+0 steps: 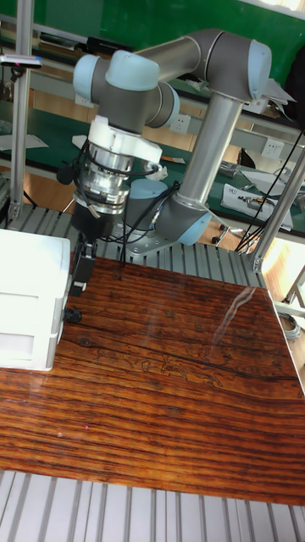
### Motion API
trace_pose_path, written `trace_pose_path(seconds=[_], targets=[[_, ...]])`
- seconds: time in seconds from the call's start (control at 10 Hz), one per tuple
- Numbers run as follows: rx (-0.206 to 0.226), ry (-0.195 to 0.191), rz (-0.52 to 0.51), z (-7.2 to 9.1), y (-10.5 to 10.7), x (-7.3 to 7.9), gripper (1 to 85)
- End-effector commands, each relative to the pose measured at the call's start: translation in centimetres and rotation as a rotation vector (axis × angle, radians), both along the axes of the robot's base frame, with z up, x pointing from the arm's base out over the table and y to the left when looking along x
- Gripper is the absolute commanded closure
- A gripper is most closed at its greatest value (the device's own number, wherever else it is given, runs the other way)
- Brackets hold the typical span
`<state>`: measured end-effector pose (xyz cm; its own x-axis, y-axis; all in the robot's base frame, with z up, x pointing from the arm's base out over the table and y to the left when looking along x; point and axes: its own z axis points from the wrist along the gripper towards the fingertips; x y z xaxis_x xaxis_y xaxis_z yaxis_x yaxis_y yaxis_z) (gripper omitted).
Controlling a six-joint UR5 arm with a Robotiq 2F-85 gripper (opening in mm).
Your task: Grasp the handle and open the drawer
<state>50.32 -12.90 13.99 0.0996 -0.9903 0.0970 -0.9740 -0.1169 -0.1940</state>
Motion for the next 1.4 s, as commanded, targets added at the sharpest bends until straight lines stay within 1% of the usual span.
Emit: trace_pose_path(seconds=[0.0, 0.4, 0.8, 1.2, 1.3], targets=[[0.028, -0.002, -0.009, -0.08, 0.23, 0.06, 34.7], [0.043, 0.002, -0.02, -0.13, 0.57, 0.01, 37.3], [0.049, -0.003, -0.026, -0.08, 0.72, 0.2, 44.0], [0.047, -0.009, -0.022, -0.02, 0.67, 0.37, 48.7], [0.046, -0.015, -0.019, 0.05, 0.64, 0.53, 51.7]])
